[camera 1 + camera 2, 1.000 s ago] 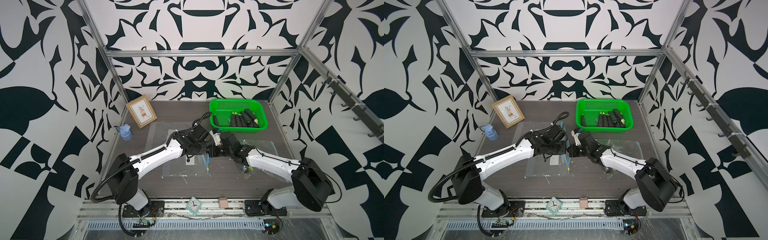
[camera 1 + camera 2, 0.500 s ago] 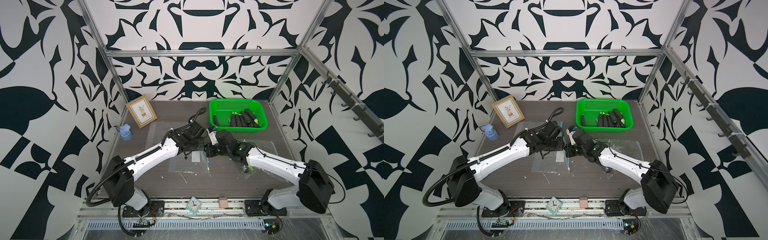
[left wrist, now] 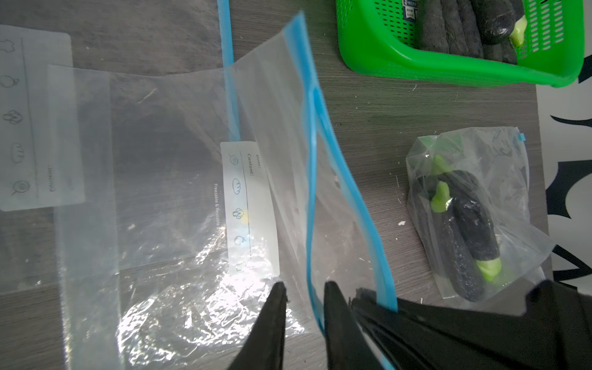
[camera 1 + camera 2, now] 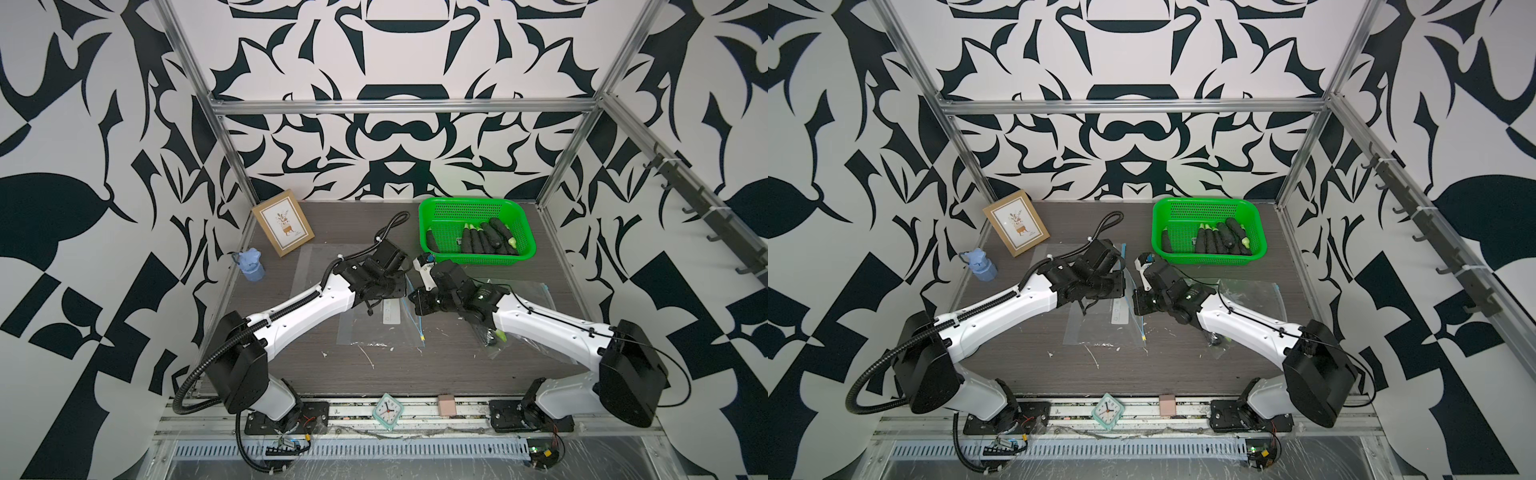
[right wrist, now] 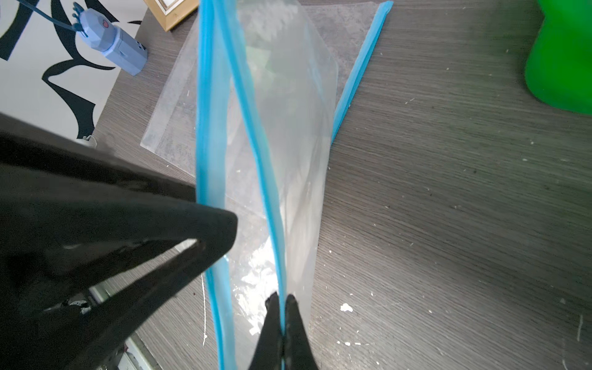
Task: Place the eggplant in a zip-top bag and seal the zipper
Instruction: Open the zipper of the food storage bag at the center of the board.
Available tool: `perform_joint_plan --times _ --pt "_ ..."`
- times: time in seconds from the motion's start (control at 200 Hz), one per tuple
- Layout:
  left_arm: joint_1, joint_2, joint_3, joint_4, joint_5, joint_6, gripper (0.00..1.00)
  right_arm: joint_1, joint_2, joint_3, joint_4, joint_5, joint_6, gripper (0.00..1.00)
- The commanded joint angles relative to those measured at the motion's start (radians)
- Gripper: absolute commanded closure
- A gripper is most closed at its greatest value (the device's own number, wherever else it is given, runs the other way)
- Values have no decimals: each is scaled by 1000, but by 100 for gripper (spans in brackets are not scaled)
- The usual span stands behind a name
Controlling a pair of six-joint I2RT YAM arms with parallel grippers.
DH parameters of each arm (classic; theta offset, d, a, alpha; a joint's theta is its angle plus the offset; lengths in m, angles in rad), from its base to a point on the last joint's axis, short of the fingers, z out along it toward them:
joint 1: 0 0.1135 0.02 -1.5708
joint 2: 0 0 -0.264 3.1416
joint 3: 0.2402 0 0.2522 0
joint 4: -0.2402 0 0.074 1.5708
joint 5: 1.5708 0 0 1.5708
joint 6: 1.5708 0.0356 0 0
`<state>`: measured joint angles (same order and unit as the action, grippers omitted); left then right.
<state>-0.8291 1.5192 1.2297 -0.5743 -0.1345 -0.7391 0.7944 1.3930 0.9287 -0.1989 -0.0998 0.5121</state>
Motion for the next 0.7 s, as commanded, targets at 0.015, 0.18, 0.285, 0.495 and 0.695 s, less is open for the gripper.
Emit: perform_joint_plan --times 0.015,0.18,0.285,0.495,0.695 --pt "5 -11 -34 38 34 -33 73 5 -23 57 5 13 -20 100" --pt "3 6 -49 73 69 -60 68 4 -10 67 16 8 -18 100" --pt "3 12 -54 76 70 -65 69 5 -4 68 18 7 -15 100" --pt "3 10 -68 84 56 -73 81 3 -1 77 18 2 -16 100" --pt "2 -3 -60 47 16 -77 95 -12 7 99 -20 5 -34 100"
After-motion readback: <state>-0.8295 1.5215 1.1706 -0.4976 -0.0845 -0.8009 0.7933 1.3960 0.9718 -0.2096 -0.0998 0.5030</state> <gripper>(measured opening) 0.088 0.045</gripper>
